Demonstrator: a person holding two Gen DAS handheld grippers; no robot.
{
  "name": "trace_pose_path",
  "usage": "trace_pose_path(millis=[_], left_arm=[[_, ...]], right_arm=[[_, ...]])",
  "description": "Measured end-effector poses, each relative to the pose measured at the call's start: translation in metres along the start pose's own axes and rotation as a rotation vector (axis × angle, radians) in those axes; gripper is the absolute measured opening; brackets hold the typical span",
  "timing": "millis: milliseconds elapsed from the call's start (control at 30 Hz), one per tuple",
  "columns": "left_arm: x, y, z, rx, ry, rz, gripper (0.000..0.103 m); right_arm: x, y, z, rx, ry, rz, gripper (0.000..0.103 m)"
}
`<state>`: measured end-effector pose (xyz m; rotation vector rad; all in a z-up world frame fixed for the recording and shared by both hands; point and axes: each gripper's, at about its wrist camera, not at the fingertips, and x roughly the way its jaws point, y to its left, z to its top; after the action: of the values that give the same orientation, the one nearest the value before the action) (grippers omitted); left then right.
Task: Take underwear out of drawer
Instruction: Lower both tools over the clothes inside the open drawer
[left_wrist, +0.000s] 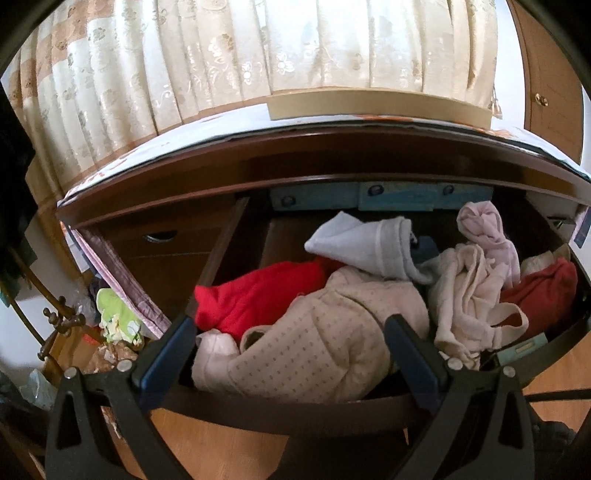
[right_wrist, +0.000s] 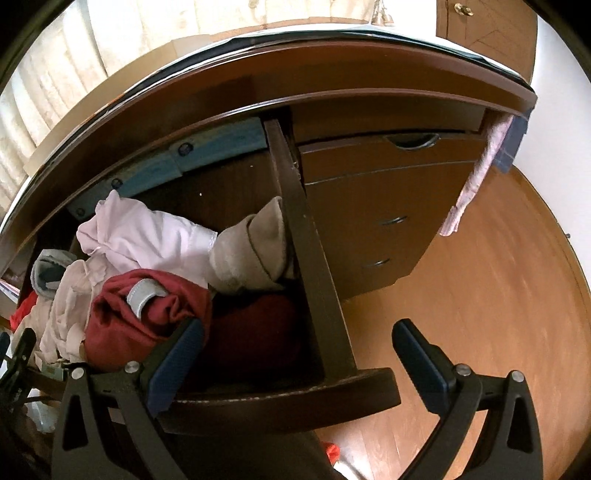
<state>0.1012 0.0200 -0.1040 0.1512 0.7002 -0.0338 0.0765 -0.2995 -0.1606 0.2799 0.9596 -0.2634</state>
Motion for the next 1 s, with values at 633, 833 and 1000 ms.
trace_pose_path(millis=[633, 833, 1000], left_arm=[[-0.02, 0.015, 0.015, 0.026, -0.057, 0.014, 0.103], [-0.026, 0.011, 0.047, 0.045, -0.1, 0.008, 0.103], [-0.026, 0.006, 0.072, 0.045, -0.114, 0.003, 0.103]], right_arm=[[-0.046, 0.013, 0.003, -0.031, -0.141, 0.0, 0.102], [-0.081, 0.031, 0.03, -0.084, -0.267, 0.027, 0.102], [-0.098, 0.052, 0.053, -0.101, -0.347, 0.076, 0.102]])
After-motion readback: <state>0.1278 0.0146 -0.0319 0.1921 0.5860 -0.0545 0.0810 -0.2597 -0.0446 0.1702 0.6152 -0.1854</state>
